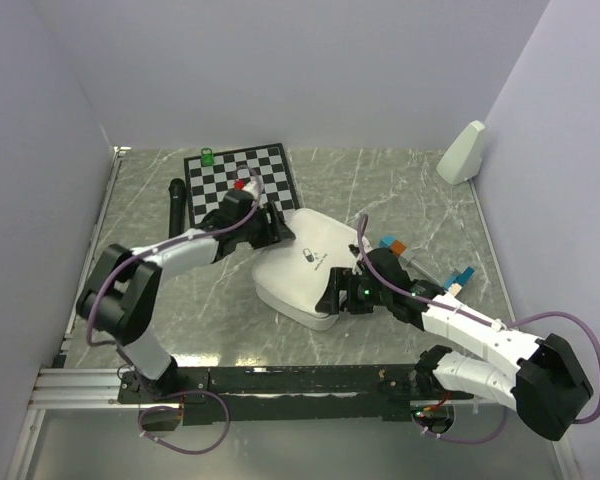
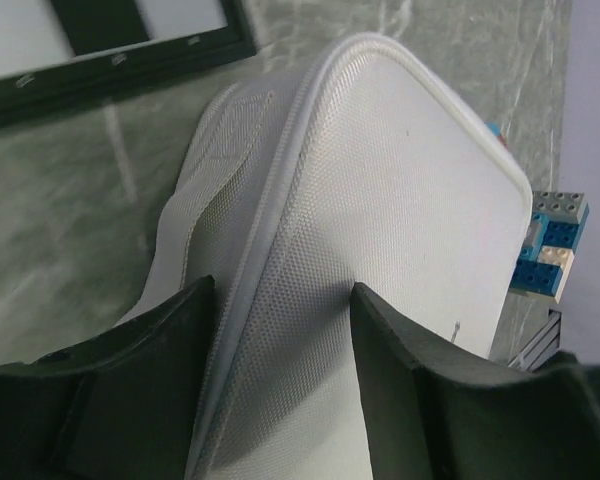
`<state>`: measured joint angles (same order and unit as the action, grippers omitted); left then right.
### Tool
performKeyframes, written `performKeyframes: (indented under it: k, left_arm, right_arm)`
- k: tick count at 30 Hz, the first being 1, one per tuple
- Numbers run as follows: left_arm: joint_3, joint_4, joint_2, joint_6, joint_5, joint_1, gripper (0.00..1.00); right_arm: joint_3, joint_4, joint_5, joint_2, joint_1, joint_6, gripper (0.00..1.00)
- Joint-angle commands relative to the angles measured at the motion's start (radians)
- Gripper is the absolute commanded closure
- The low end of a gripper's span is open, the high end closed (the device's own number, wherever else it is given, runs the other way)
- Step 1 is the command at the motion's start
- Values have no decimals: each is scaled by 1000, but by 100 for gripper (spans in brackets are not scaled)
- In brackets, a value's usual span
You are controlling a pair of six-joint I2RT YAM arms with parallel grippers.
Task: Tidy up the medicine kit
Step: Adjust the medicine box at the center of the board.
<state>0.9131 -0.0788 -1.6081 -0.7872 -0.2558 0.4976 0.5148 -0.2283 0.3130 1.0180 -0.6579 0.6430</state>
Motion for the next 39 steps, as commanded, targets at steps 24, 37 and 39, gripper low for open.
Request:
performKeyframes:
  k: [24, 37, 39]
  left_arm:
    - [126, 341, 356, 53, 314, 36, 23]
    - [-453, -70, 680, -280, 411, 372, 29]
    - [-474, -119, 657, -306, 386, 377, 28]
  right_arm:
    - [177, -341, -311, -197, -71, -22, 0]
    - [273, -207, -488, -121, 302, -45, 0]
    - [313, -212, -459, -43, 340, -68, 0]
